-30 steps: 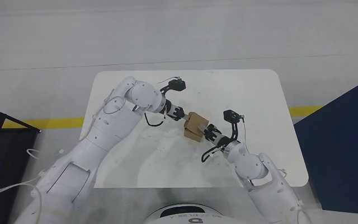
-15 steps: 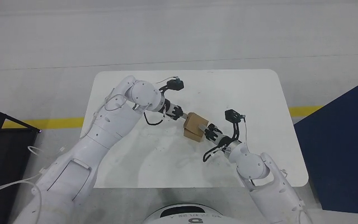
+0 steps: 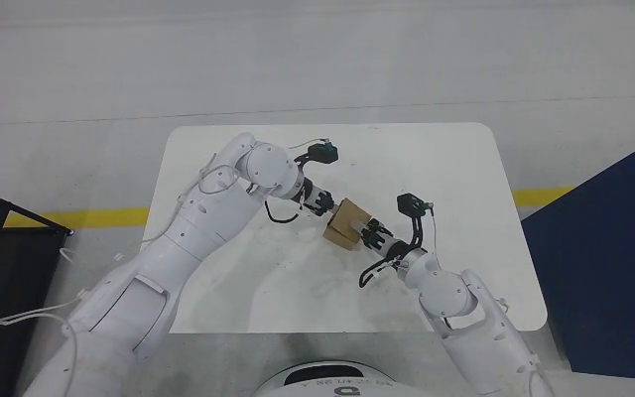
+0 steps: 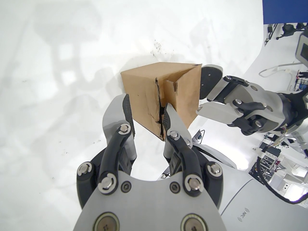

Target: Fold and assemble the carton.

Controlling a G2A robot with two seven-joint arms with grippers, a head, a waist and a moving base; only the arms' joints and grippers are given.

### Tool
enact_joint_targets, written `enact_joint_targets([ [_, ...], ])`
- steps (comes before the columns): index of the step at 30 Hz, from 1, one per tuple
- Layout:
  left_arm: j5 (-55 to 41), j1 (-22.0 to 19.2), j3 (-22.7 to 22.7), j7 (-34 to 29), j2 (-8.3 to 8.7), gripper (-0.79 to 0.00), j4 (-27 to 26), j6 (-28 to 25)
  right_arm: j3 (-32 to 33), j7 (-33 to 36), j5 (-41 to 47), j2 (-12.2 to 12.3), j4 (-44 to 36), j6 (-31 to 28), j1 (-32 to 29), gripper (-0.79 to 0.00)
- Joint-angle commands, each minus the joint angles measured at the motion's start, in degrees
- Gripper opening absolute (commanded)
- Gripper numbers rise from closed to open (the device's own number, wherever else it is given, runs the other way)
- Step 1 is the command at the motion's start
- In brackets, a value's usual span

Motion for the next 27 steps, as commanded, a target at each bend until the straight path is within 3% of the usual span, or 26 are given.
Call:
enact_joint_targets([
  [1, 0.0, -0.2, 0.1, -0.1, -0.09, -0.443, 0.5, -0.1, -0.1, -0.4, -0.7, 0.0, 0.0, 0.3, 0.0, -0.394],
  [17, 1.8, 0.1, 0.5, -0.5, -0.02, -0.453, 0.4, 2.2, -1.0, -0.7, -3.6, 0.0, 0.2, 1.8, 0.2, -0.406],
  [27, 3.7, 2.3, -2.1, -1.1, 1.45, -0.496, -2.2, 4.2, -1.3, -0.5, -4.6, 0.0, 0.4, 2.7, 0.2, -0.422],
])
